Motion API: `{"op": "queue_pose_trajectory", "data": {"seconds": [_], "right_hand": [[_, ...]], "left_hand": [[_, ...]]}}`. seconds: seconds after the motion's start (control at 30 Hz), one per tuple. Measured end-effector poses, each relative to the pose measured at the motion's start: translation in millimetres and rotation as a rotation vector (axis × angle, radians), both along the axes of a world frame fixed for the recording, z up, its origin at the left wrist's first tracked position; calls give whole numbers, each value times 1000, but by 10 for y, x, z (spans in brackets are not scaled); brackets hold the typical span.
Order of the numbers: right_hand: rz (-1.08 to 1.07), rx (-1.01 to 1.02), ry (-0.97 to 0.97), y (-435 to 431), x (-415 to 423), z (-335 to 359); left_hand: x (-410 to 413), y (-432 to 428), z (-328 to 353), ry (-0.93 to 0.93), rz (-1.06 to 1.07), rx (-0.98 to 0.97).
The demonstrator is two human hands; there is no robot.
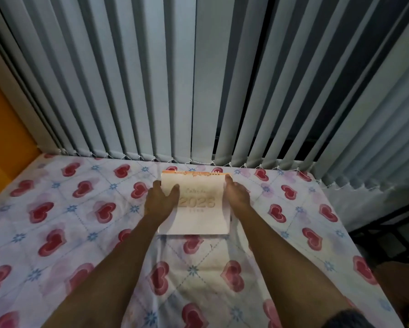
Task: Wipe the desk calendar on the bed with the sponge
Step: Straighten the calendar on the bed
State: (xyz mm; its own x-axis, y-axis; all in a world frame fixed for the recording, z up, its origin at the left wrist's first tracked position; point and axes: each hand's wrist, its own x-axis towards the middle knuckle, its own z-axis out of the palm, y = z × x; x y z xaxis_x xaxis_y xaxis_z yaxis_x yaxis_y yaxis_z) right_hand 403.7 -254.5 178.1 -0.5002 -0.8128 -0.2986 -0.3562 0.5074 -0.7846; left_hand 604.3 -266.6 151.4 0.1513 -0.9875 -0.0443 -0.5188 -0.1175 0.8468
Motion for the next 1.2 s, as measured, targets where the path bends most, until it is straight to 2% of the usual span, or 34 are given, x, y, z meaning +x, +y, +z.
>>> {"op": "queue_pose_trajectory", "data": {"seconds": [0.23, 0.33, 0.43, 0.53, 0.7, 0.8, 0.9, 1.2], "right_hand": [[5, -263, -230, 45, 28, 23], [10, -285, -282, 152, 30, -147], [26, -266, -341, 259, 33, -327], [20, -269, -375, 309, 45, -421], [13, -271, -209, 267, 77, -336], [22, -221, -179, 219, 67, -291], [48, -264, -226, 161, 40, -233], [111, -310, -259, -571, -103, 69]], "left_hand": [[87, -86, 61, 269, -71, -42], [118, -39, -54, 422, -91, 43], [135, 43, -165, 464, -136, 108], [127, 85, -200, 463, -100, 98], [125, -22, -96, 412, 5, 138], [121, -87, -17, 368, -27, 180], [108, -146, 33, 322, -46, 170], [-30, -844, 283, 444, -133, 101]]}}
